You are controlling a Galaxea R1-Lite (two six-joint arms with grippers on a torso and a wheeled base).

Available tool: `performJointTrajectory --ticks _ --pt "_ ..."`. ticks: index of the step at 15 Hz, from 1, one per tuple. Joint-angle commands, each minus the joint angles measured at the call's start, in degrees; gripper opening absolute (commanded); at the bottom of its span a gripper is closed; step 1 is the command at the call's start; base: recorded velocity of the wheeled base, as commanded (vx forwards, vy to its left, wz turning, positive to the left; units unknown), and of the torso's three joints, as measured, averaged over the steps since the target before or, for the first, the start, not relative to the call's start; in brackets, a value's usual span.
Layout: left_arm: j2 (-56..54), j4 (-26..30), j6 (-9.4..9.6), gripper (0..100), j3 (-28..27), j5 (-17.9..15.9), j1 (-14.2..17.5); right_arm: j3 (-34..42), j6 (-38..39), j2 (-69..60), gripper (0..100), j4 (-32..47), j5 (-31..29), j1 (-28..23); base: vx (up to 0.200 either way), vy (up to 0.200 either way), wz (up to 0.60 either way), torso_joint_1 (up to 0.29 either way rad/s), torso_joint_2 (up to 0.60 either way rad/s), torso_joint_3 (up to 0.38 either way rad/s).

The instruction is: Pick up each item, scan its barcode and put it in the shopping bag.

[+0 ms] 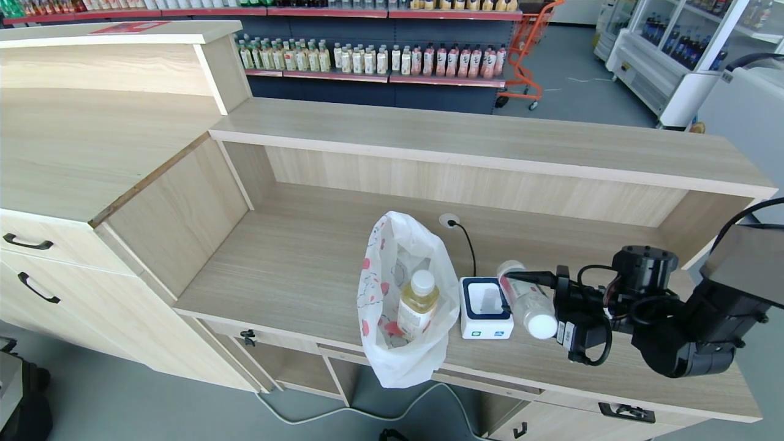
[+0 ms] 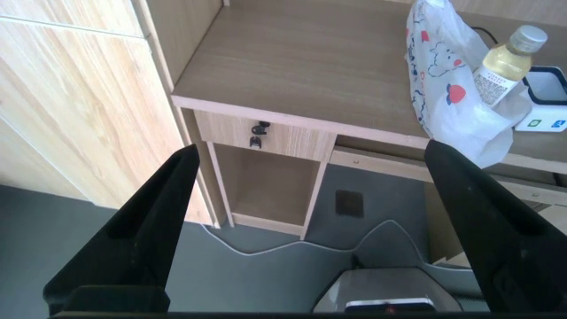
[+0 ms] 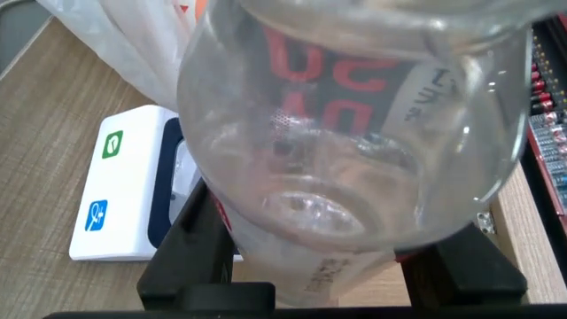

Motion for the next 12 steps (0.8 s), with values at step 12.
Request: performJointTrajectory --ticks 12 --pt "0.0 0.0 -0.02 100 0.01 0.01 0.0 -7.88 0.1 6.56 0 -0.08 -0.07 2.98 0.0 0.0 0.0 0.0 0.0 0.0"
